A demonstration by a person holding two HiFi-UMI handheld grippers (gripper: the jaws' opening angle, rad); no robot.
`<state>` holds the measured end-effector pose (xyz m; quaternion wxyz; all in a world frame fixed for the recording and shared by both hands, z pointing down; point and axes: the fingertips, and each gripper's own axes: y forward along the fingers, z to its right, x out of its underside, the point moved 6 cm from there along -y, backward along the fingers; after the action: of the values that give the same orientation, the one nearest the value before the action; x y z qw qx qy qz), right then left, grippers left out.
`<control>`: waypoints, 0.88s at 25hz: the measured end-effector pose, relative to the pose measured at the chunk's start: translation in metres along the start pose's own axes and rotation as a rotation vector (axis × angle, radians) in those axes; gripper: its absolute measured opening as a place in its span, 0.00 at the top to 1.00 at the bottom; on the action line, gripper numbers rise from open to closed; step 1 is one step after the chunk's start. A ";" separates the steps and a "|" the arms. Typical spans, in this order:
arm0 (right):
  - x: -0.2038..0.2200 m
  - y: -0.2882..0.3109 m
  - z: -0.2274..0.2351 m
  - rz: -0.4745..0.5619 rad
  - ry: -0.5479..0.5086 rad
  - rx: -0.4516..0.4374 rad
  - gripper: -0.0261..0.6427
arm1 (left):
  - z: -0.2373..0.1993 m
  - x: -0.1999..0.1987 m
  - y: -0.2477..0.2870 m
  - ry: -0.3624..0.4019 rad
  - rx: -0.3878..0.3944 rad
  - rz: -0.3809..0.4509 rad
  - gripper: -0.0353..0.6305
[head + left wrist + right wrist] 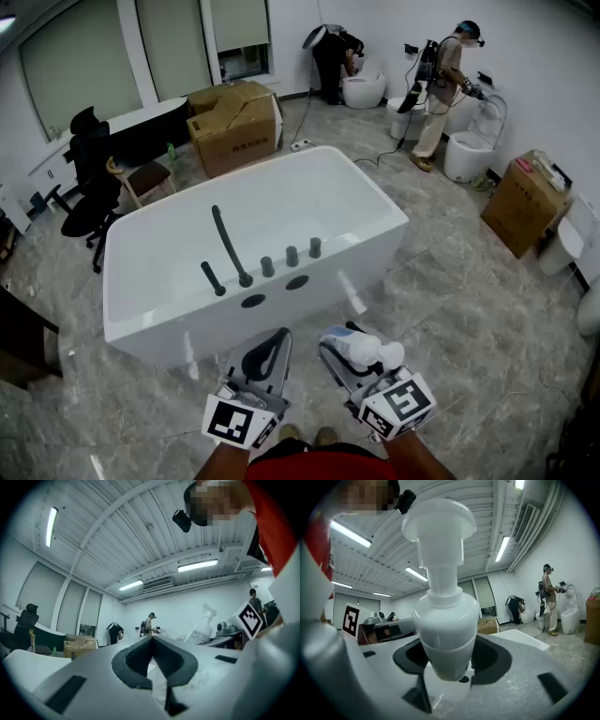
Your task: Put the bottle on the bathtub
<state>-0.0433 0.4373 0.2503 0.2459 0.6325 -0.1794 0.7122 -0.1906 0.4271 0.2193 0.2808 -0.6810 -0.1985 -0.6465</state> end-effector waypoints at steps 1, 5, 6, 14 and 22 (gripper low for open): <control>0.000 -0.001 0.001 -0.001 -0.001 0.000 0.60 | 0.002 0.000 0.001 0.000 0.002 0.000 0.93; 0.000 -0.004 0.002 -0.004 -0.005 0.002 0.60 | 0.007 -0.001 0.000 0.002 0.009 0.004 0.93; 0.000 -0.004 0.001 -0.004 -0.003 0.003 0.60 | 0.006 -0.001 -0.001 0.003 0.011 0.005 0.93; 0.005 0.005 -0.003 -0.017 0.012 0.032 0.60 | -0.009 0.001 -0.009 -0.002 0.022 0.007 0.93; 0.006 0.029 0.007 -0.046 0.005 0.092 0.60 | -0.041 0.007 -0.011 -0.010 0.047 0.010 0.93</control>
<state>-0.0546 0.4106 0.2591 0.2331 0.6455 -0.1313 0.7154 -0.2285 0.4082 0.2273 0.2989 -0.6785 -0.2117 -0.6368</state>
